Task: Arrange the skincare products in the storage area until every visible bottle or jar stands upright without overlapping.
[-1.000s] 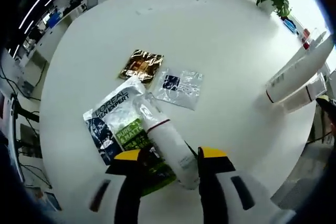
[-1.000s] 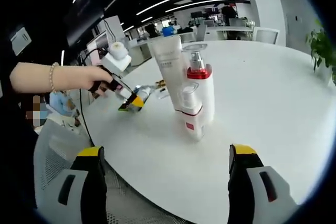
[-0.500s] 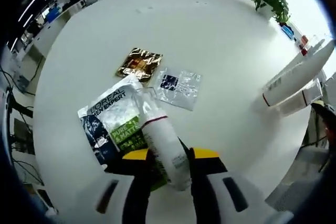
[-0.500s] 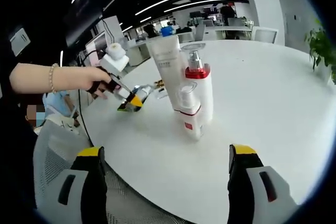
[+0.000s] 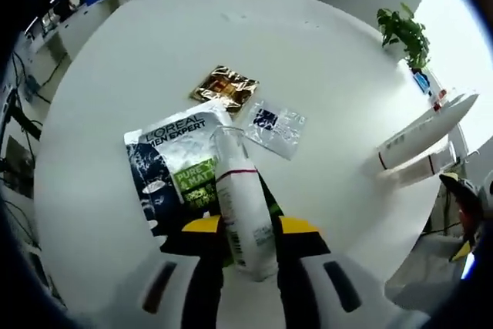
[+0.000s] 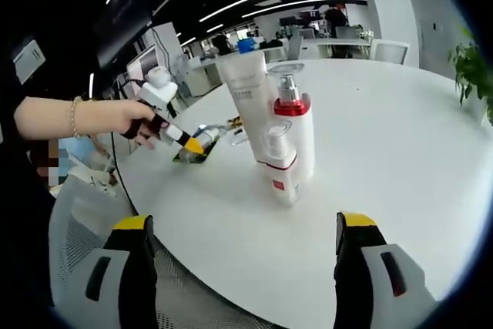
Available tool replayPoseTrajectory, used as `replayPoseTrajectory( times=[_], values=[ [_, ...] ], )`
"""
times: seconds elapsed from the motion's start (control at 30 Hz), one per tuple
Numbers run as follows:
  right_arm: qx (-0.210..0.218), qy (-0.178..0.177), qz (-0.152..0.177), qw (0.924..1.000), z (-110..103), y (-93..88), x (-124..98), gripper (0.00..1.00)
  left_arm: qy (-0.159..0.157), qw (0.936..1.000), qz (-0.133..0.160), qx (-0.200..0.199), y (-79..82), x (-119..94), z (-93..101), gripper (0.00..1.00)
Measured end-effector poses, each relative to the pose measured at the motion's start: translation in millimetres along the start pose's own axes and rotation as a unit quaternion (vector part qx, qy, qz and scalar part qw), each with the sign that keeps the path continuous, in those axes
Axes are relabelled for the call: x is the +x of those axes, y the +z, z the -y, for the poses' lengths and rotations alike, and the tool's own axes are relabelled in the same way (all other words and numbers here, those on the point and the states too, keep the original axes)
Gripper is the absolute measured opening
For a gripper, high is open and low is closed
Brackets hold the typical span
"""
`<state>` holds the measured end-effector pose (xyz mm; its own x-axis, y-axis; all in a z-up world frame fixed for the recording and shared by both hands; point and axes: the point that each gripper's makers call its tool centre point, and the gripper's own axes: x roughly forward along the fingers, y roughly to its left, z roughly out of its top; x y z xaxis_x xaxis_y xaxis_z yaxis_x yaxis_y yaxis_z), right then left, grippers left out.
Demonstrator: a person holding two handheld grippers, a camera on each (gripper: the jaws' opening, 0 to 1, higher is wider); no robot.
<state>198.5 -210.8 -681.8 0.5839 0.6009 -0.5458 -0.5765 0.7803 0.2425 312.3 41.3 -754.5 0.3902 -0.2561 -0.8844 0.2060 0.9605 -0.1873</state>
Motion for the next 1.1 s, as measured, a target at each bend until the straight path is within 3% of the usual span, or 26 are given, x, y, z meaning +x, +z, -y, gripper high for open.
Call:
replayPoseTrajectory(
  times=[0.43,0.57,0.73,0.87,1.03,1.1],
  values=[
    [0.014,0.002,0.011,0.9998,1.0,2.6,-2.0,0.96,-0.054,0.9960,0.031,-0.064,-18.1,-34.7,18.7,0.19],
    [0.017,0.004,0.017,0.9997,-0.8,6.6,-3.1,0.96,-0.090,0.9882,0.047,-0.115,-20.0,-45.6,26.9,0.18],
    [0.026,0.009,0.023,0.9994,-1.4,8.8,-4.7,0.96,-0.084,0.9894,0.048,-0.108,-26.4,-51.7,22.7,0.18],
    [0.026,0.011,0.028,0.9992,-4.1,12.3,-8.5,0.96,-0.116,0.9804,0.066,-0.144,-22.9,-60.4,31.8,0.18],
    [0.028,0.017,0.034,0.9989,-7.4,13.9,-11.3,0.96,-0.138,0.9770,0.079,-0.142,-20.8,-71.7,44.1,0.18],
    [0.031,0.019,0.040,0.9985,-8.2,15.5,-13.8,0.96,-0.159,0.9716,0.093,-0.148,-16.7,-78.7,52.7,0.18]
  ],
)
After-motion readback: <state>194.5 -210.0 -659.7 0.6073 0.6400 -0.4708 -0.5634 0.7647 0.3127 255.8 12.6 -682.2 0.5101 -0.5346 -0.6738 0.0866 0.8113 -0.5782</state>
